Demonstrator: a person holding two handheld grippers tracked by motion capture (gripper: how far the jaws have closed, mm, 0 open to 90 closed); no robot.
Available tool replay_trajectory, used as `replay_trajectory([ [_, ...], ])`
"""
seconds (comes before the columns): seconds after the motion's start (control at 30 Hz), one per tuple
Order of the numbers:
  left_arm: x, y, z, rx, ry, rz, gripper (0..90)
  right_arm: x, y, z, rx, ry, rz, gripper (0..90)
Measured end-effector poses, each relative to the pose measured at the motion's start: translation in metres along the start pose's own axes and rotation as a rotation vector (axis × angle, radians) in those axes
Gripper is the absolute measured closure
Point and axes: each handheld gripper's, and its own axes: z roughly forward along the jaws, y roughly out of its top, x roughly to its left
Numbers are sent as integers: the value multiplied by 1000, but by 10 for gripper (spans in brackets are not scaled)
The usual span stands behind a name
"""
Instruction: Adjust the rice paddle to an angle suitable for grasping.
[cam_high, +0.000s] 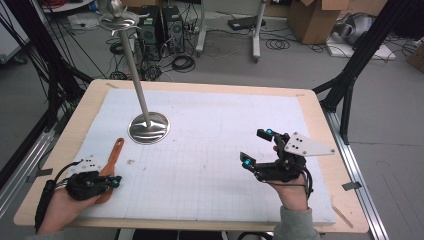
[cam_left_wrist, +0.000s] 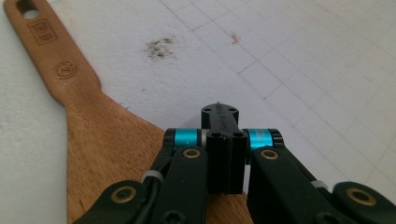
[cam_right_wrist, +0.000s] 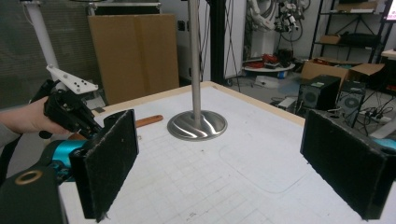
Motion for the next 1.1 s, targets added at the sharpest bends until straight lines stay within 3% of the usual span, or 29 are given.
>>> replay_trajectory([
  [0.13, 3, 2, -8, -17, 13, -6, 894, 1, 0, -1, 0, 2, 3, 101],
  [0.23, 8, 2, -18, -59, 32, -17, 894, 1, 1, -3, -3, -1, 4, 101],
  [0.43, 23, 2, -27, -123, 163, -49, 895, 3, -1, -4, 10, -4, -2, 101],
  [0.6, 30, 6, -25, -141, 223, -51, 895, 3, -2, -11, 14, -14, 2, 101],
  [0.9, 49, 3, -12, -114, 198, -93, 895, 3, -5, -23, 29, -39, -11, 101],
  [1.1, 56, 5, -7, -86, 170, -95, 895, 3, -6, -31, 18, -50, -4, 101],
])
